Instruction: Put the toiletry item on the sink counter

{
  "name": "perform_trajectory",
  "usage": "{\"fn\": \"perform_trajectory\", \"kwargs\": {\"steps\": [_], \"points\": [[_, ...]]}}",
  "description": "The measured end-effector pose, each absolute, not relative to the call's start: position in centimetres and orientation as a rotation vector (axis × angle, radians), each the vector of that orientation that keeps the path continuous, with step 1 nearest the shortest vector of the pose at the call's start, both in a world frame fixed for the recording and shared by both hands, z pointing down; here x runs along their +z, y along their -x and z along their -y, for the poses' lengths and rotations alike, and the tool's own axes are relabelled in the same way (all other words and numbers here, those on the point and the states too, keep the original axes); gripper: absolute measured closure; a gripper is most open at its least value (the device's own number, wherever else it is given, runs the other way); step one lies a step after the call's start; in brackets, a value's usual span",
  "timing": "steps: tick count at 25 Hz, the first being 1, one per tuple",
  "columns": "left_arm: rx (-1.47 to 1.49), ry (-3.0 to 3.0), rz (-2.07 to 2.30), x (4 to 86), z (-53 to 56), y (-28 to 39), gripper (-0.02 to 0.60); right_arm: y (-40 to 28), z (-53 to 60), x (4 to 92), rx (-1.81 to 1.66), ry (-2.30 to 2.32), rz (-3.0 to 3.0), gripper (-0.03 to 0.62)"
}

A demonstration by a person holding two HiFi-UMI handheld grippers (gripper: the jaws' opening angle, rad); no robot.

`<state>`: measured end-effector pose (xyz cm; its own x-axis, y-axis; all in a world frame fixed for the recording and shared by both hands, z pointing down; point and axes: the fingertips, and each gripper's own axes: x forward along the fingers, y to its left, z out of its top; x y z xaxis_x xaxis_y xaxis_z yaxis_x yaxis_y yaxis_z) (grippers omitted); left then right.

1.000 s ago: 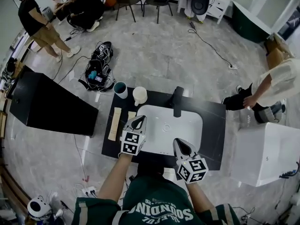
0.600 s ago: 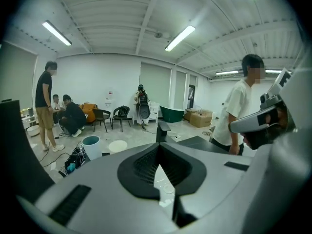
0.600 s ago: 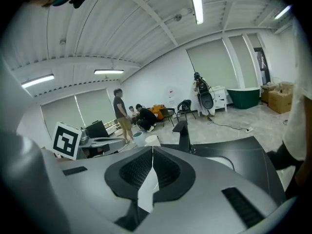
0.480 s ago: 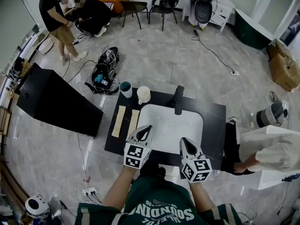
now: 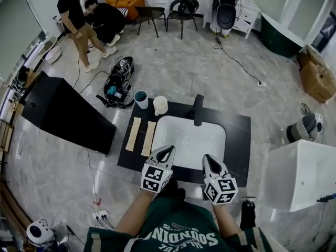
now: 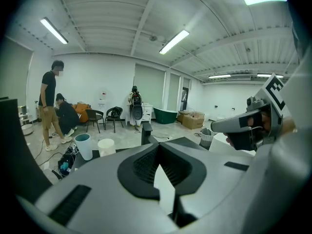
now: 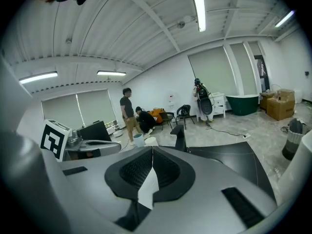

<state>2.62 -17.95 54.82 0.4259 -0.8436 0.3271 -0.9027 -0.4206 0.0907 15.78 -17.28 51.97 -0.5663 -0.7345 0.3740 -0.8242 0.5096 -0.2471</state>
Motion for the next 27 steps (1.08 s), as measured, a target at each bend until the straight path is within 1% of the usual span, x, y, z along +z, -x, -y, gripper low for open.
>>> {"fn": "perform_trajectory", "kwargs": {"steps": [27], "points": [[0.354, -2.416, 1.489, 55.0, 15.1, -2.9, 0.572, -14.8, 14.1, 51.1, 0.546, -1.269, 2.554, 0.554]]}}
